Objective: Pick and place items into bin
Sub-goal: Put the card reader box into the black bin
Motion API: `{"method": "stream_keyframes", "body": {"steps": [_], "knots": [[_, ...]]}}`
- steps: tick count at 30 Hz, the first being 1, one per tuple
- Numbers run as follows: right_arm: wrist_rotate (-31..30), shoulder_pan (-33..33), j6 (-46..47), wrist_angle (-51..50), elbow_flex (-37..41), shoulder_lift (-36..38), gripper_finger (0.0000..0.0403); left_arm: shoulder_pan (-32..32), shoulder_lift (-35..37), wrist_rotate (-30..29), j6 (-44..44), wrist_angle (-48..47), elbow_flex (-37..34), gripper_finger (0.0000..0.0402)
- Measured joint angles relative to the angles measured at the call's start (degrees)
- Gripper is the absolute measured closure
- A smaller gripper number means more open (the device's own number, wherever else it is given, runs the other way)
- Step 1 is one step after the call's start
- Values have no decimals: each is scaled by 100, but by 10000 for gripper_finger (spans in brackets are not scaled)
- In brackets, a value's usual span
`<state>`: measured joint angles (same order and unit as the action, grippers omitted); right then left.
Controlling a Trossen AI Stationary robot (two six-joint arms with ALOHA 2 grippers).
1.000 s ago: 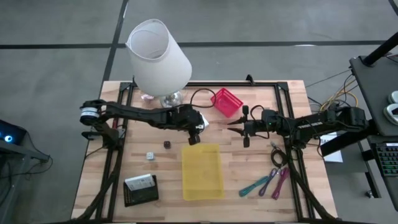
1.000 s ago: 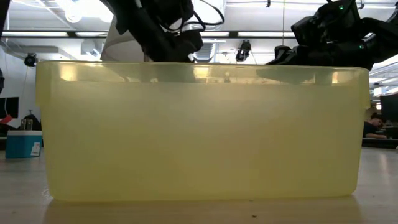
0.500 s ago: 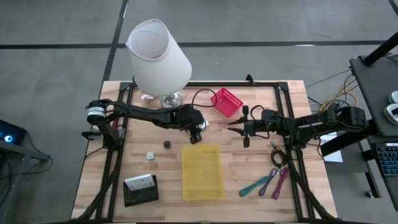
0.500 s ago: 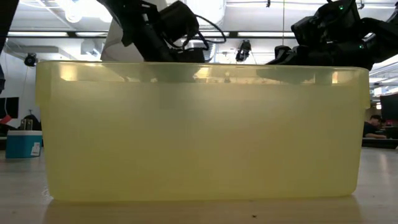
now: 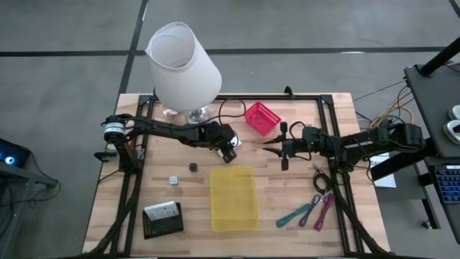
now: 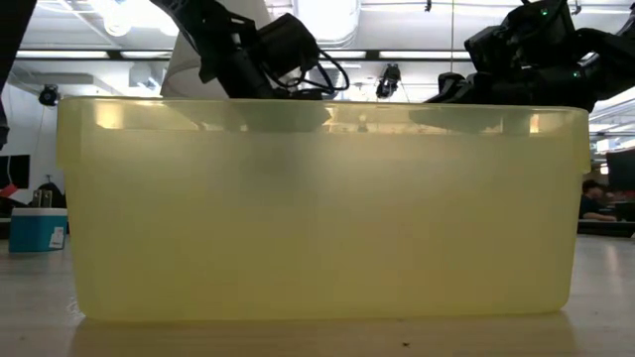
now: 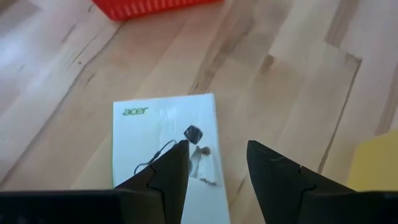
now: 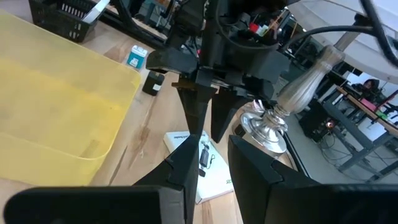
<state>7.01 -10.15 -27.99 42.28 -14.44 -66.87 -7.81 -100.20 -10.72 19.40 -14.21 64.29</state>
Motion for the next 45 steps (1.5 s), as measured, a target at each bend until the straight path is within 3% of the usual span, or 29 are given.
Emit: {"method": "stream_keyframes", "body": {"steps": [14, 24, 45], "knots": [[0, 0, -5, -2, 0, 2, 328, -11, 0, 2, 726, 35, -58, 256], [1, 0, -5, -1, 0, 2, 328, -7, -8, 2, 727, 220, -221, 256], [2, -3, -5, 4, -2, 2, 328, -2, -695, 314, 666, 661, -232, 256]]}}
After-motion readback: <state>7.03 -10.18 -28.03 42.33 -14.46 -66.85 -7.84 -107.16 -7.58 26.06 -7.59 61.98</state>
